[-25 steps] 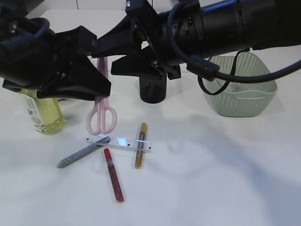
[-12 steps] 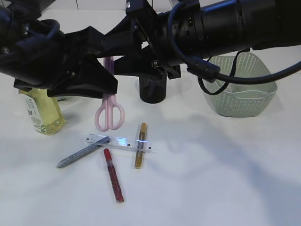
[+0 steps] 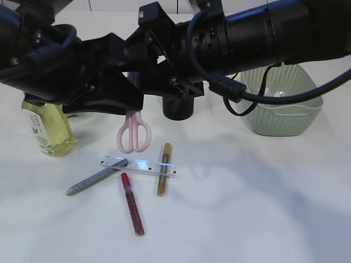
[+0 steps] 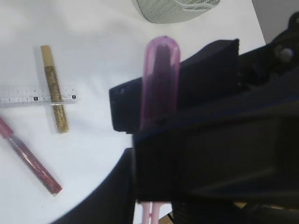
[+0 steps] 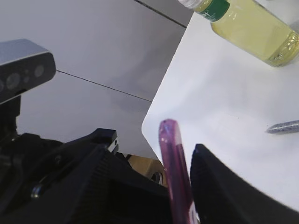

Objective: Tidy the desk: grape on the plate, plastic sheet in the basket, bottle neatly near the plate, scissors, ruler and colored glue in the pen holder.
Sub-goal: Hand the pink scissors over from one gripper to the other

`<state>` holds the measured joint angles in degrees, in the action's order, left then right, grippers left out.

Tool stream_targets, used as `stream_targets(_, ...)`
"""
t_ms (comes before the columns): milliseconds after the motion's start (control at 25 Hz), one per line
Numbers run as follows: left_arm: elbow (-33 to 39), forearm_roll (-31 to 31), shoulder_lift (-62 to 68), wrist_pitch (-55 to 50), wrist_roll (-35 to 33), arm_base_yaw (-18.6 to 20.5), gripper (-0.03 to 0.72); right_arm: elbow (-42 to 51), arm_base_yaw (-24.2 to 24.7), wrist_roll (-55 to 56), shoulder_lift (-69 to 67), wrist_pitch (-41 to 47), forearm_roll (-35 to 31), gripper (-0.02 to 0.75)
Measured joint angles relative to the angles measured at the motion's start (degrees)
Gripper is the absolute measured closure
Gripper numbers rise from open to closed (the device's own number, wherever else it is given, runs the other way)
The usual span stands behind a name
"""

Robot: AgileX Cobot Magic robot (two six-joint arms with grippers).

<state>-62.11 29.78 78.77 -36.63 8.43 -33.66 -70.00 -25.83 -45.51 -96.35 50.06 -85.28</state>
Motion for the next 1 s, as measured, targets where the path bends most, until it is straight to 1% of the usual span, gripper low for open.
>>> stream_targets(520,-0.1,0.5,0.6,0.0,-0.8,0.0,0.545,-0.1,-0.1,-0.9,0.0,-0.6,0.0,0.302)
stream_targets(600,-0.2,0.5,0.6,0.0,-0.8,0.0,0.545,-0.1,-0.2,-0.9,0.0,-0.8,0.0,0.318)
stream_targets(1000,-0.5,0.7,0.6,0.1,-0.8,0.0,0.545,-0.1,-0.2,-2.3,-0.2,-2.5,-0.2,0.463)
